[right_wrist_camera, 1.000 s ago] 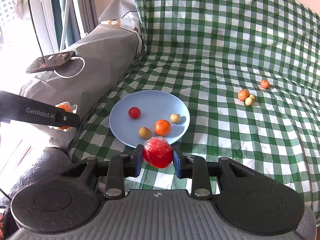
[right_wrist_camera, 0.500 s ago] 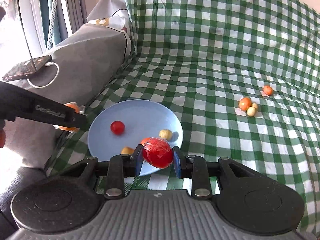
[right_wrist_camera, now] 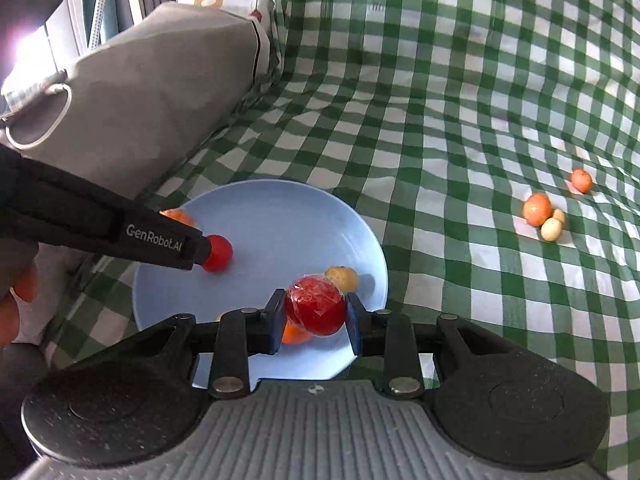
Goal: Organize fruits
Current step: 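Open both tools to drop the tangerine and tomato onto the plate, then lift both tools open above the plate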
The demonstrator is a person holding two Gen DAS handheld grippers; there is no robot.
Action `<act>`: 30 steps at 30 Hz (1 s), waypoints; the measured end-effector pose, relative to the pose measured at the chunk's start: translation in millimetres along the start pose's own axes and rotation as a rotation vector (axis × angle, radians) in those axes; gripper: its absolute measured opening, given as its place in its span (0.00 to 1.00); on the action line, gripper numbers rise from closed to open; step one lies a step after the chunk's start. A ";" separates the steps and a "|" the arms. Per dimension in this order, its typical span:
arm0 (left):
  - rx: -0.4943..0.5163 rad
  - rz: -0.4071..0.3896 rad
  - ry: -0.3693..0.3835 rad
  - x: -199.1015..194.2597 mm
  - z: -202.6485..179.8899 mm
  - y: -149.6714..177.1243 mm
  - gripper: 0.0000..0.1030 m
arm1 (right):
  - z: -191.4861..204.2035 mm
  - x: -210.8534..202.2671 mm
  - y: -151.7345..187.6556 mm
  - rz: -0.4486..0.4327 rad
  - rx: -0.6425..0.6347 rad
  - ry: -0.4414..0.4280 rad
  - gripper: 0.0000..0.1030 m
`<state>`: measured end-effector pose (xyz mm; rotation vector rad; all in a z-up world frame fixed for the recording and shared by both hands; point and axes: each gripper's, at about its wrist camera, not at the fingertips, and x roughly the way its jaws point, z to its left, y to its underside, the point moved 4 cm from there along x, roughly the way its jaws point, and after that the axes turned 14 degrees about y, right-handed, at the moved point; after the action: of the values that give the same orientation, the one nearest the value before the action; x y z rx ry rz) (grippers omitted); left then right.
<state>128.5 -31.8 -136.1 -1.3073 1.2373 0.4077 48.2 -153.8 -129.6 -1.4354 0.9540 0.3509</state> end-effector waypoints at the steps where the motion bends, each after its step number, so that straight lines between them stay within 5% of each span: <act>1: -0.001 0.003 -0.003 3.2 1.8 -0.8 0.39 | 1.3 3.6 0.3 0.005 -0.005 -0.001 0.31; 4: 0.003 0.004 -0.015 9.6 4.9 -3.6 0.39 | 3.7 11.8 0.3 0.009 -0.012 -0.005 0.31; 6: 0.017 -0.010 -0.019 8.1 5.9 -6.3 0.61 | 5.7 13.3 -2.7 -0.003 -0.023 -0.008 0.31; 7: 0.017 -0.022 -0.024 5.3 5.9 -7.8 0.88 | 6.7 13.7 -4.6 -0.008 -0.031 -0.006 0.34; 8: 0.014 -0.047 -0.033 0.9 5.9 -9.0 1.00 | 7.6 13.3 -6.5 -0.011 -0.039 -0.006 0.38; 10: 0.013 -0.104 -0.040 -12.1 4.7 -9.5 1.00 | 6.1 7.8 -9.0 -0.028 -0.041 0.000 0.58; 13: 0.019 -0.077 -0.018 -23.1 0.1 -5.2 1.00 | 2.4 -7.4 -7.5 -0.033 -0.054 0.007 0.83; 20: 0.011 -0.065 0.002 -78.4 -17.7 39.1 1.00 | -9.6 -68.2 17.7 -0.025 -0.064 0.014 0.92; 30: -0.013 -0.153 -0.017 -157.3 -30.2 81.5 1.00 | -16.5 -152.9 36.5 -0.089 0.005 0.064 0.95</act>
<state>-9.2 27.9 -37.2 -1.3962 1.1132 0.3173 -76.1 -112.9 -40.8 -1.4867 0.9379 0.2377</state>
